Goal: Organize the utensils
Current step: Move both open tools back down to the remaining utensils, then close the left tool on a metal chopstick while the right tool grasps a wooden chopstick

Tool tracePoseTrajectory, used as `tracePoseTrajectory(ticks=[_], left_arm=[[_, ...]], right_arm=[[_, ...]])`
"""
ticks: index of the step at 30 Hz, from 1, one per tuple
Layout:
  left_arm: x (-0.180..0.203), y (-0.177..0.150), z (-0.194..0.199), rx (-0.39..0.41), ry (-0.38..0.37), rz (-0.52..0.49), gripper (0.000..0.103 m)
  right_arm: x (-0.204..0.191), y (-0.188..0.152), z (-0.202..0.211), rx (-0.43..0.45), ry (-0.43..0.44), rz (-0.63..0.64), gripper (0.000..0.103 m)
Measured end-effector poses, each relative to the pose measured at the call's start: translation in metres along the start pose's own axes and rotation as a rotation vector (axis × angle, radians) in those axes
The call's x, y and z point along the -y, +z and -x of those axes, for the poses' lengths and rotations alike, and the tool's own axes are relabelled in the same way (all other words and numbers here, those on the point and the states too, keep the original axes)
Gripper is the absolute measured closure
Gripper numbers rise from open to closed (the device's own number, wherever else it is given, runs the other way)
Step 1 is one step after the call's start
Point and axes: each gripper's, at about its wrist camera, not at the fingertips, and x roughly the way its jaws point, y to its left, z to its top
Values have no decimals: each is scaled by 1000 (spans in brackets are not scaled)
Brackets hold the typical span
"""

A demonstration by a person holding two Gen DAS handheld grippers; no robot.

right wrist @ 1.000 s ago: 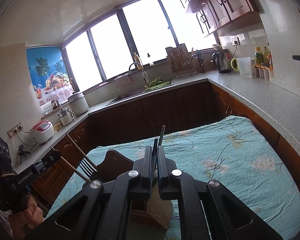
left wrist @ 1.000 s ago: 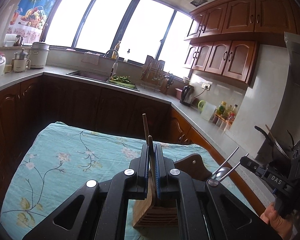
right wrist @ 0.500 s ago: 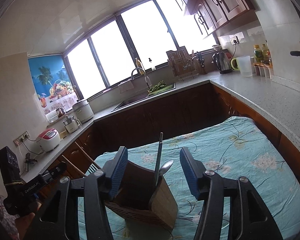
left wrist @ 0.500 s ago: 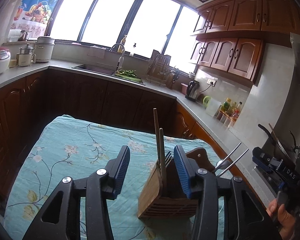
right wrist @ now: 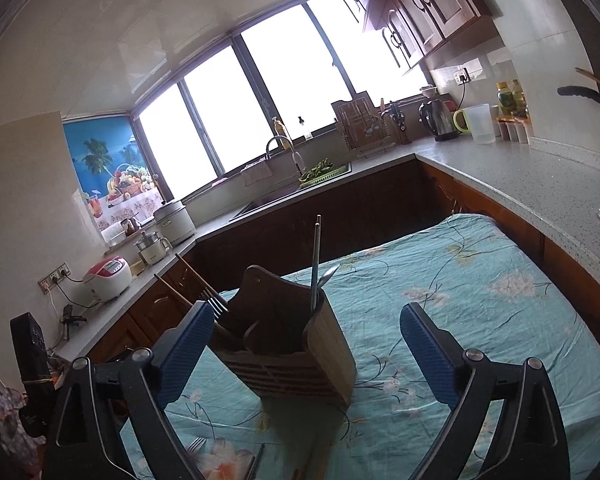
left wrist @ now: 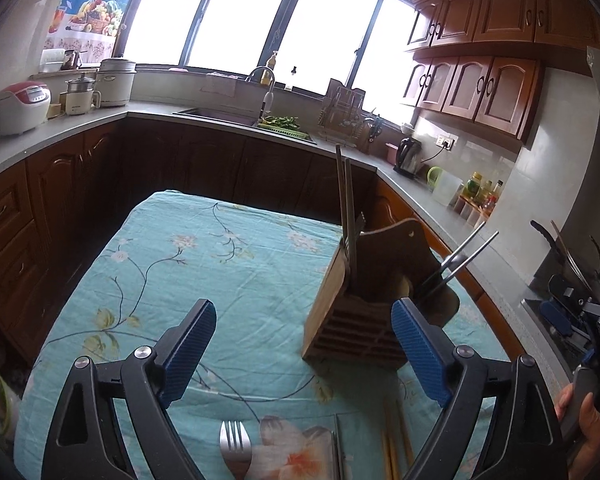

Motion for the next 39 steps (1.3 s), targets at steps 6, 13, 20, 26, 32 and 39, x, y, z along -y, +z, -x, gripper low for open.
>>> tracePoseTrajectory(ticks=[6, 13, 20, 26, 32, 39], left_arm=[[-3, -21, 29, -63, 7, 6, 13], [-8, -44, 61, -96, 16, 16, 13], [-12, -69, 81, -139, 17, 23, 13], [-13, -81, 87, -175, 22, 23, 13], [-9, -84, 92, -185, 21, 15, 13], [-2, -83, 84, -191, 14, -2, 13]], right_arm=[[6, -33, 18, -77, -15, -18, 5], [2, -65, 40, -140, -33, 8, 5], [1, -93, 52, -178, -54, 26, 5], [-1, -110, 55, -212, -56, 27, 5], [-2, -117, 55, -225, -59, 32, 5], [-4, -118, 49, -233, -58, 44, 5]])
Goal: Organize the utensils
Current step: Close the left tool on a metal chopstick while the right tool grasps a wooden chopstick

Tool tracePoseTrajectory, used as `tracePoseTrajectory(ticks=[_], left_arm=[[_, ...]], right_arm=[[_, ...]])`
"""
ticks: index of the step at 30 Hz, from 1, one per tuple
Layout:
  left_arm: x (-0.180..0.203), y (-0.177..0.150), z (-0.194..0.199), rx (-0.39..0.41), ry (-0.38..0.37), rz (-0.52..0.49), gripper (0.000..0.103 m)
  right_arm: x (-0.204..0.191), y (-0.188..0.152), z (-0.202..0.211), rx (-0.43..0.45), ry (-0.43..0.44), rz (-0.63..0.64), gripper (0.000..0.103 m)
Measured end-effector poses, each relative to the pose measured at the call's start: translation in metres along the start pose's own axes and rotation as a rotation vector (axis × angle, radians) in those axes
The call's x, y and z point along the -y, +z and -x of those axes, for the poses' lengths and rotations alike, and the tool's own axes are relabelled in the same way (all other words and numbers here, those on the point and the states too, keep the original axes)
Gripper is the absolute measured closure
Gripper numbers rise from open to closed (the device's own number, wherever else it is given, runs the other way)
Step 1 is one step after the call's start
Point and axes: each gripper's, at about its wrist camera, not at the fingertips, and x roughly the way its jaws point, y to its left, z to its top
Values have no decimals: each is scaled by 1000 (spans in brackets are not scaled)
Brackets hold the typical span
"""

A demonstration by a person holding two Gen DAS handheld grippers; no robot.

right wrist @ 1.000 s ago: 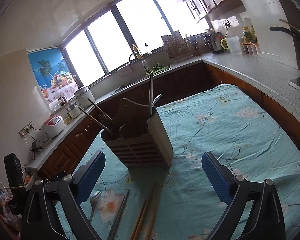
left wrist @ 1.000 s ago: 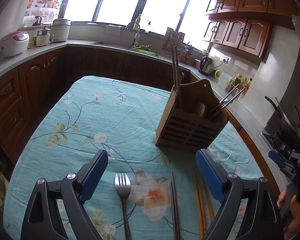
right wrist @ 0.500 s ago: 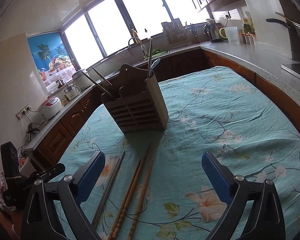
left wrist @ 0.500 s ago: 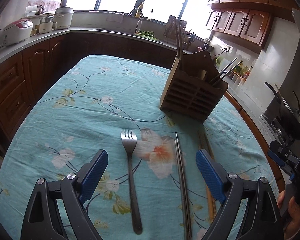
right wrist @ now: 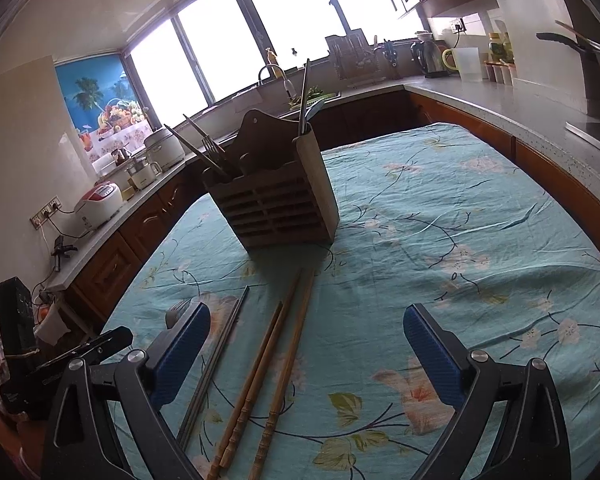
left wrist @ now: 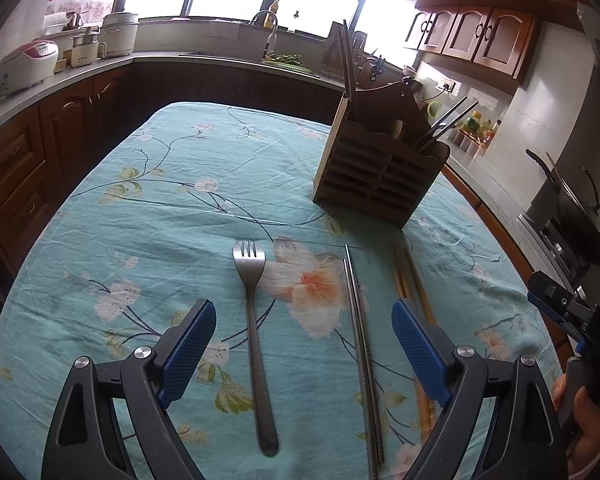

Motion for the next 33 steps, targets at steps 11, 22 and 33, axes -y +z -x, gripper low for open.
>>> tracePoseTrajectory(ticks=[11, 22, 33], left_arm=[[13, 15, -37, -60, -60, -52, 40], [25, 44, -90, -150, -93, -108, 60], [36, 62, -143, -226, -89, -151, 67]], right_arm=[[3, 6, -36, -97, 1, -11, 58], [-4, 10, -89, -211, 17, 5, 78], [-8, 15, -129, -291, -10, 53, 83]])
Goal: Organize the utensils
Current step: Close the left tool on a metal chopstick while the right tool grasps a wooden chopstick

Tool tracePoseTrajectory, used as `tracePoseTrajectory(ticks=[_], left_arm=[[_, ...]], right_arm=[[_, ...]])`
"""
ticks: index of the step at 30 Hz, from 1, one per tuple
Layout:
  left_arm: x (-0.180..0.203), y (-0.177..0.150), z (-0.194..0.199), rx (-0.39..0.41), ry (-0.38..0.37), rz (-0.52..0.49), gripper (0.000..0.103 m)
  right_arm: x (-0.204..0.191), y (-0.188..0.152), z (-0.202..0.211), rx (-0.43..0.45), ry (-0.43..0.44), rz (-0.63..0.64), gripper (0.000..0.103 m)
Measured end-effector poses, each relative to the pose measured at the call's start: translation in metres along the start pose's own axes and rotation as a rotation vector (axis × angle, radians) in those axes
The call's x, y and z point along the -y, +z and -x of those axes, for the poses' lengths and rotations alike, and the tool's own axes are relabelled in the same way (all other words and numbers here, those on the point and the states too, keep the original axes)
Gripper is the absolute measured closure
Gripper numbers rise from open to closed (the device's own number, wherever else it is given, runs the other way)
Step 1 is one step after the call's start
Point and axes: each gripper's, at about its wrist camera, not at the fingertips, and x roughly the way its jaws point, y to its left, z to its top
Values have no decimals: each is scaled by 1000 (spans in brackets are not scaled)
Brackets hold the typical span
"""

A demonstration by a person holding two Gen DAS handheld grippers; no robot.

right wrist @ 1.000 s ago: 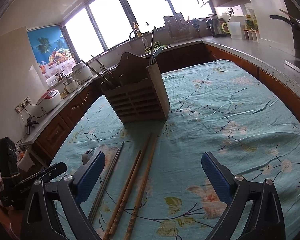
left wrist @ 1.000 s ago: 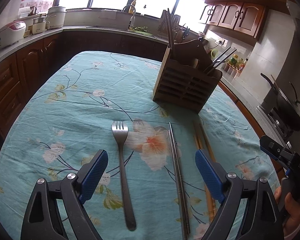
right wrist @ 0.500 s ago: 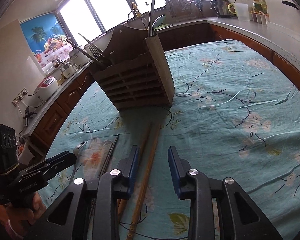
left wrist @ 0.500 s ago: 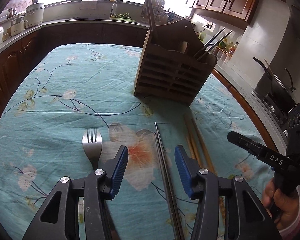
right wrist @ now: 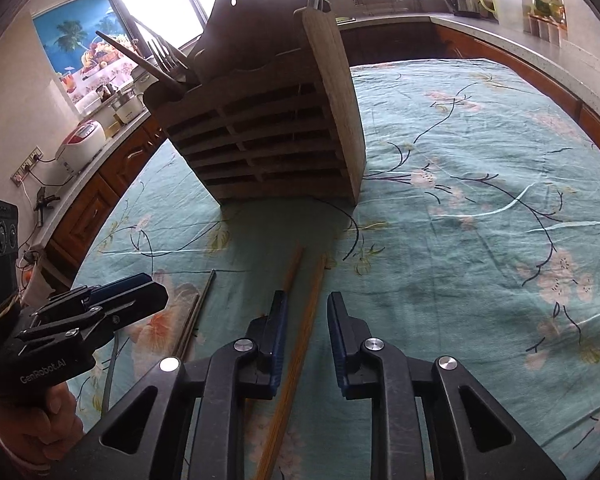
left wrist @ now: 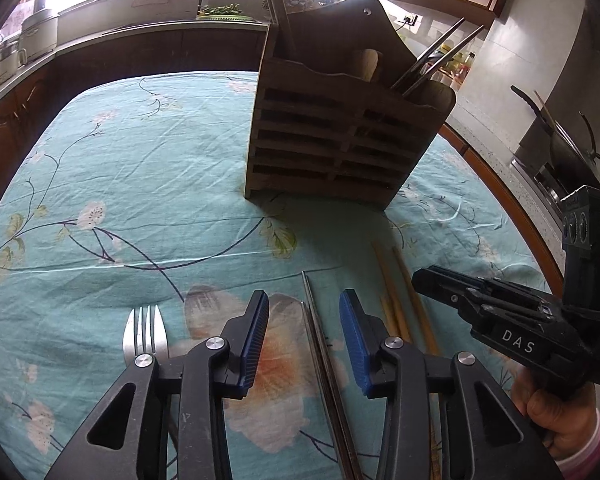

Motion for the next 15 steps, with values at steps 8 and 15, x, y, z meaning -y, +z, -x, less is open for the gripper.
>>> tracePoseTrajectory(ticks=[8, 15], left_arm=[[15, 15, -35, -85, 31, -73, 80], [30, 20, -58, -115, 81, -150, 89]], right_arm=[[7, 8, -11, -25, -32, 22, 93], [5, 12, -15, -37, -44, 79, 93]])
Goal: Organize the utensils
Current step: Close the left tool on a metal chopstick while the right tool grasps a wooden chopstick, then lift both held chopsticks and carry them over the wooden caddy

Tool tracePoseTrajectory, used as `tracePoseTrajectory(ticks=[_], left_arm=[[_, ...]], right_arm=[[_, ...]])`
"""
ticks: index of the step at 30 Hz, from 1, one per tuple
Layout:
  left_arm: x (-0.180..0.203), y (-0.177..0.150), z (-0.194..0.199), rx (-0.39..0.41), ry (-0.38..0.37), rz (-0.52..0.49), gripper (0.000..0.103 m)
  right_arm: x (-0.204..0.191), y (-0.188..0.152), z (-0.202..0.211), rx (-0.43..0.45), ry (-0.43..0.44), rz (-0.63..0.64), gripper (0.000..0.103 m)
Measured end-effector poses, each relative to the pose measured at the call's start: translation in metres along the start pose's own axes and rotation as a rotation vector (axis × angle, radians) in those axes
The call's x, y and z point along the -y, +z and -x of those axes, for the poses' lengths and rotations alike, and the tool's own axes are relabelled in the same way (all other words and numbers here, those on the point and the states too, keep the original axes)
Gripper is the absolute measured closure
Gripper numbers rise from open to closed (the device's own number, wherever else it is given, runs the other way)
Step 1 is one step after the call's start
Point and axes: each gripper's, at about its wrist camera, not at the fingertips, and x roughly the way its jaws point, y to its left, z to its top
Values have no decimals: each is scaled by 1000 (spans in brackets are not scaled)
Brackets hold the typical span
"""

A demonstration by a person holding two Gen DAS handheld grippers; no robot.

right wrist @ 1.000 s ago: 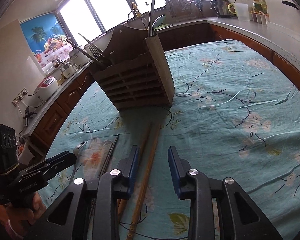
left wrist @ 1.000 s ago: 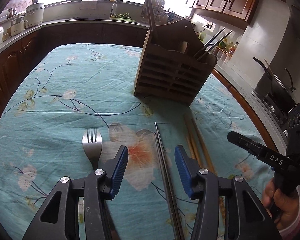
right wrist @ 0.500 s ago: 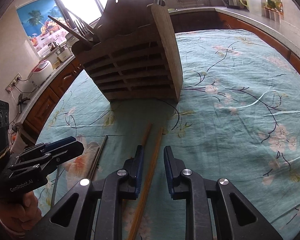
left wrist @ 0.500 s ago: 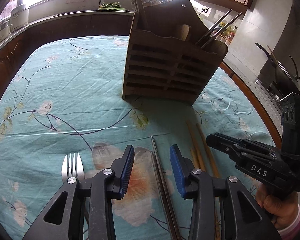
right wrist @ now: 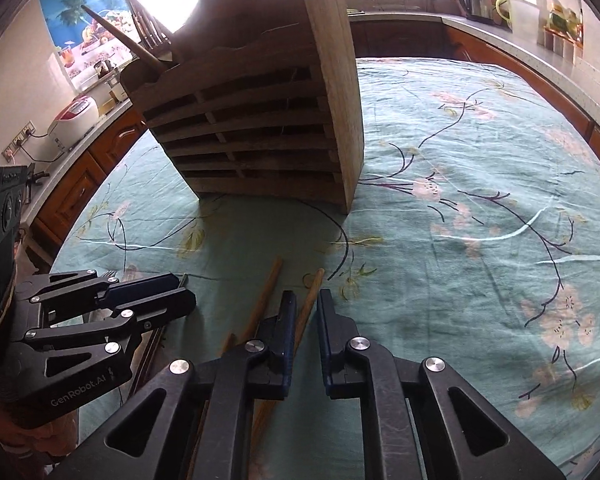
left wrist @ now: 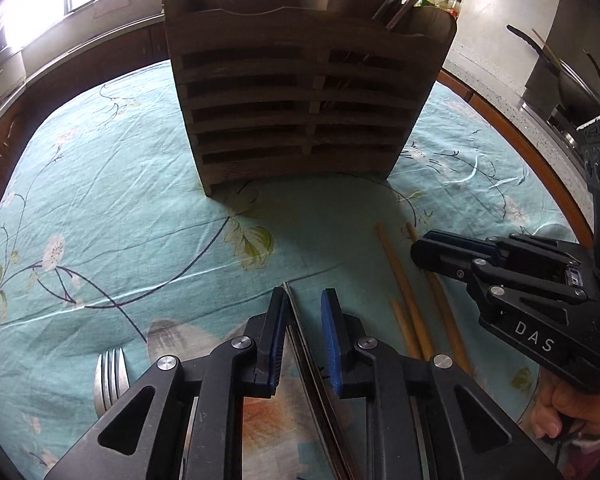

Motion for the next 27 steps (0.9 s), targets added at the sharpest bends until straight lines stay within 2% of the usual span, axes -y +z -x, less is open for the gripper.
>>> tracePoseTrajectory(ticks=[3, 7, 11, 20, 27], left_arm=[[7, 2, -5, 6, 27, -32, 98], [10, 1, -6, 20, 28, -41, 99], [3, -3, 4, 48, -11, 7, 100], [-24, -20, 74, 208, -132, 138, 101], [-41, -41, 135, 335, -174, 179, 101]], right_arm=[[-2, 0, -2, 13, -7, 12, 93], [0, -1, -1, 14, 2, 4, 94], [7, -3, 5, 13, 55, -54, 97], [8, -5, 60, 132, 119, -89, 98], [-1, 3, 100, 226, 135, -79, 98]])
